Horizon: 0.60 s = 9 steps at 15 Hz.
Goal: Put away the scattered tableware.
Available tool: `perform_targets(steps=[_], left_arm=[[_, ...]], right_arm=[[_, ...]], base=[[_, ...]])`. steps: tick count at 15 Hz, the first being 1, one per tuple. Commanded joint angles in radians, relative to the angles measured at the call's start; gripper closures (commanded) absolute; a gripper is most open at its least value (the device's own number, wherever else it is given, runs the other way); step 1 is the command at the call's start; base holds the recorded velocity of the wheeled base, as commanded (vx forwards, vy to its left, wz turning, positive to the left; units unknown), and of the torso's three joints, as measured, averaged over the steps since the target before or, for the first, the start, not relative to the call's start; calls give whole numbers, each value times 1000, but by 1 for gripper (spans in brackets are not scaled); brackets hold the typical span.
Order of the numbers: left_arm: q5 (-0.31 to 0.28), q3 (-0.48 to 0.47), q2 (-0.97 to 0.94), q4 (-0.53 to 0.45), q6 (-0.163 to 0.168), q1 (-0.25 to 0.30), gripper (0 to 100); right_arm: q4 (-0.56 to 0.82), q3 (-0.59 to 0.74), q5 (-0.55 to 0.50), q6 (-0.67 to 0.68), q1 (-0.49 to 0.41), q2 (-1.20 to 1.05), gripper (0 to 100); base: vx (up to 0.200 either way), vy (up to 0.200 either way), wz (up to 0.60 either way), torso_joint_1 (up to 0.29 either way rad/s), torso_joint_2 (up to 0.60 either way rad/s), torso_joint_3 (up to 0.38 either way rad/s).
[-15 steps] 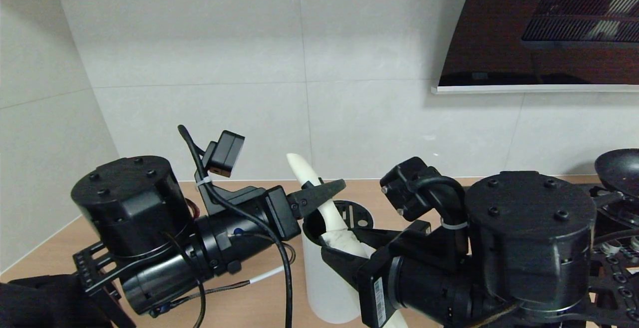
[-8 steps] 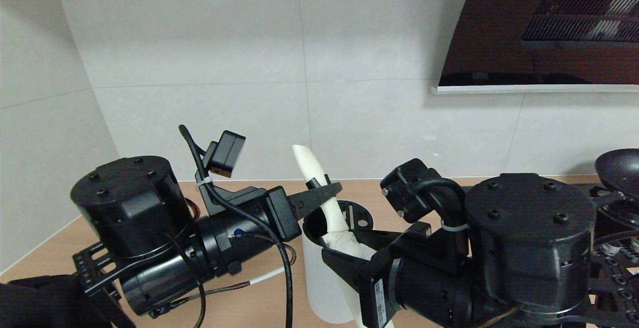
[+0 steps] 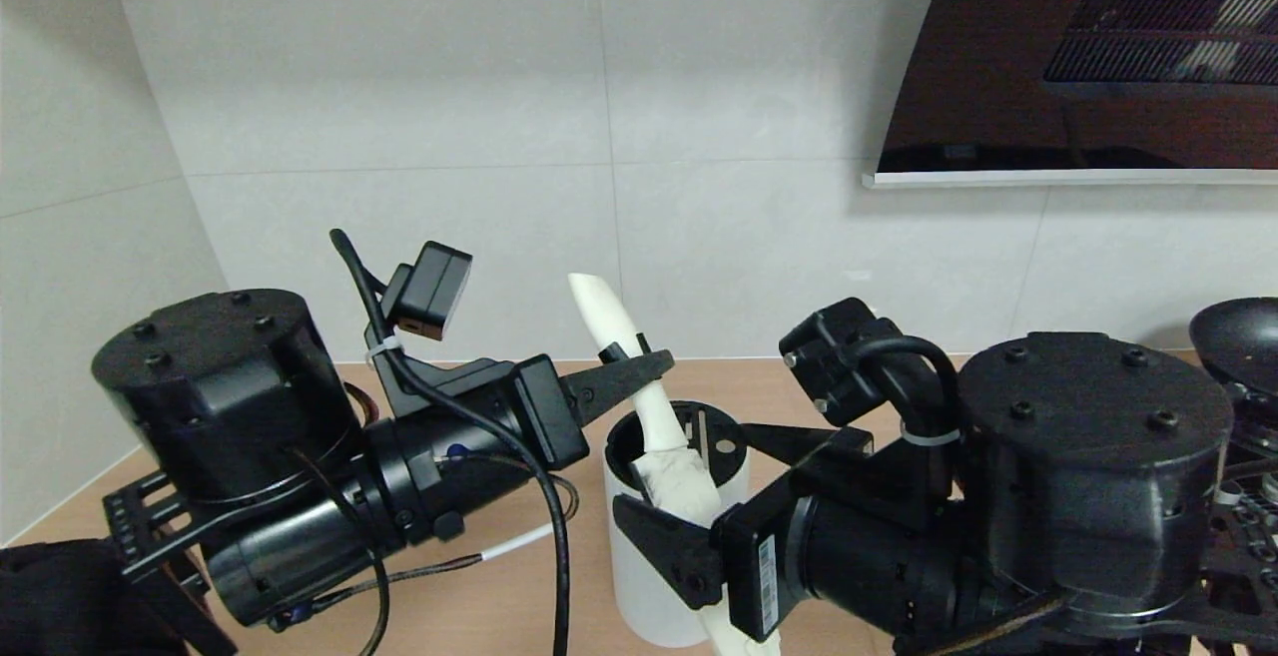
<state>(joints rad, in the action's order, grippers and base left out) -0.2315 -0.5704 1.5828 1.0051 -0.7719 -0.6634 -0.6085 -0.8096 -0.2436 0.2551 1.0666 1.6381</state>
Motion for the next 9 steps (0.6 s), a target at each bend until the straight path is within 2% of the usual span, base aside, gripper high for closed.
perform_targets(steps=[1, 3, 5, 7, 9], left_arm=[[47, -68, -44, -66, 2, 5, 100], [141, -181, -72, -204, 57, 44, 100], [248, -359, -70, -381, 109, 82, 100], [317, -500, -75, -569, 171, 87, 100], [391, -509, -78, -643, 221, 87, 100]], right_arm=[[0, 1, 0, -2, -4, -30, 0], [3, 1, -5, -8, -77, -78, 0], [10, -7, 4, -13, -198, -133, 0], [21, -11, 6, -28, -284, -181, 0], [35, -11, 6, -53, -346, -198, 0]], base=[[0, 0, 0, 0, 0, 0], [0, 0, 0, 0, 0, 0], [0, 0, 0, 0, 0, 0], [0, 0, 0, 0, 0, 0], [0, 0, 0, 0, 0, 0]])
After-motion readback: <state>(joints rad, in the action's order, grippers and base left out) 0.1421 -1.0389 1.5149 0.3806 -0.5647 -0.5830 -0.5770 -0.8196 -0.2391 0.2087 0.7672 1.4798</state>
